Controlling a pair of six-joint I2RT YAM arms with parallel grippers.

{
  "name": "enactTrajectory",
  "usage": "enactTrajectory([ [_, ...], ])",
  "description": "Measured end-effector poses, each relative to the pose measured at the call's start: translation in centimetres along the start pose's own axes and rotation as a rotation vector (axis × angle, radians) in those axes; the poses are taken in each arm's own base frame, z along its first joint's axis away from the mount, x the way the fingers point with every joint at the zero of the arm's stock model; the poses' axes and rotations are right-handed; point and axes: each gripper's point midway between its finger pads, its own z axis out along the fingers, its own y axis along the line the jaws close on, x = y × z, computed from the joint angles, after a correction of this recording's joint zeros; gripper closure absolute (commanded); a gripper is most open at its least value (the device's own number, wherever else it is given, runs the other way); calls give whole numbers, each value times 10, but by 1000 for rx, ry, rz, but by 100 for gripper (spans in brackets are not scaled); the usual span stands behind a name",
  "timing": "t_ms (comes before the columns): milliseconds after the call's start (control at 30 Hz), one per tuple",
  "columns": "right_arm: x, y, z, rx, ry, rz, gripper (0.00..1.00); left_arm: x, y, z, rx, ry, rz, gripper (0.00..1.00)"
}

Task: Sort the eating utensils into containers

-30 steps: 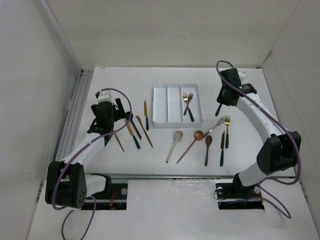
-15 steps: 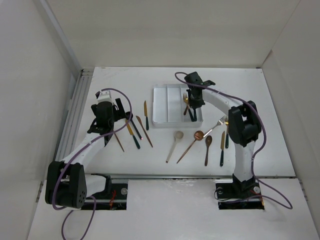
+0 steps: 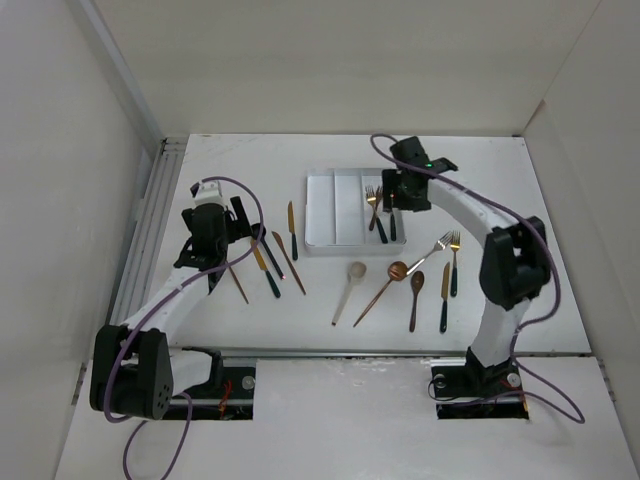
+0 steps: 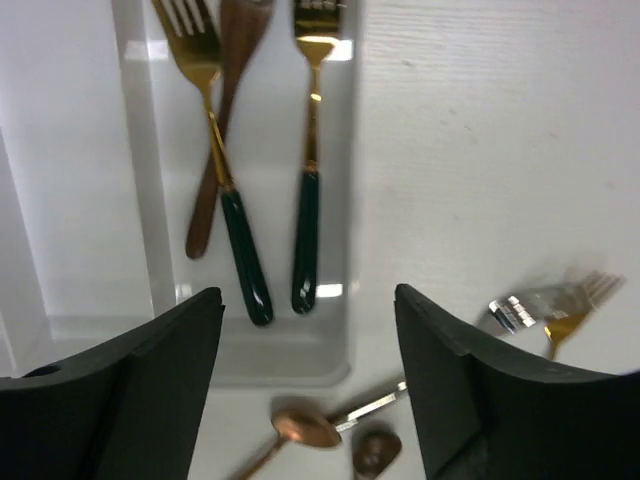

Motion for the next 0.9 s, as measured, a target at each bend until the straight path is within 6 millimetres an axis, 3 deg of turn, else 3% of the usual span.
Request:
enactTrajectory([
  [67, 0, -24, -27, 7, -29, 57, 40, 0, 0, -1, 1, -3, -1, 19],
  [167, 5, -81, -58, 57, -68, 190, 51, 0, -1, -1, 7, -4, -1, 19],
  [200, 13, -102, -62, 83, -65, 240, 60, 0, -1, -1, 7, -4, -2, 19],
  [300, 63, -150, -50, 169, 41, 357, 66, 5, 0, -1, 9, 5, 1, 19],
  [433, 150, -150, -26, 187, 279, 392, 66, 9, 0, -1, 13, 14, 3, 19],
  [500, 175, -145, -25, 183, 352, 401, 66, 11, 0, -1, 15, 18, 3, 19],
  [900, 186, -147, -13, 191, 384, 445, 66, 10, -1, -1, 18, 15, 1, 19],
])
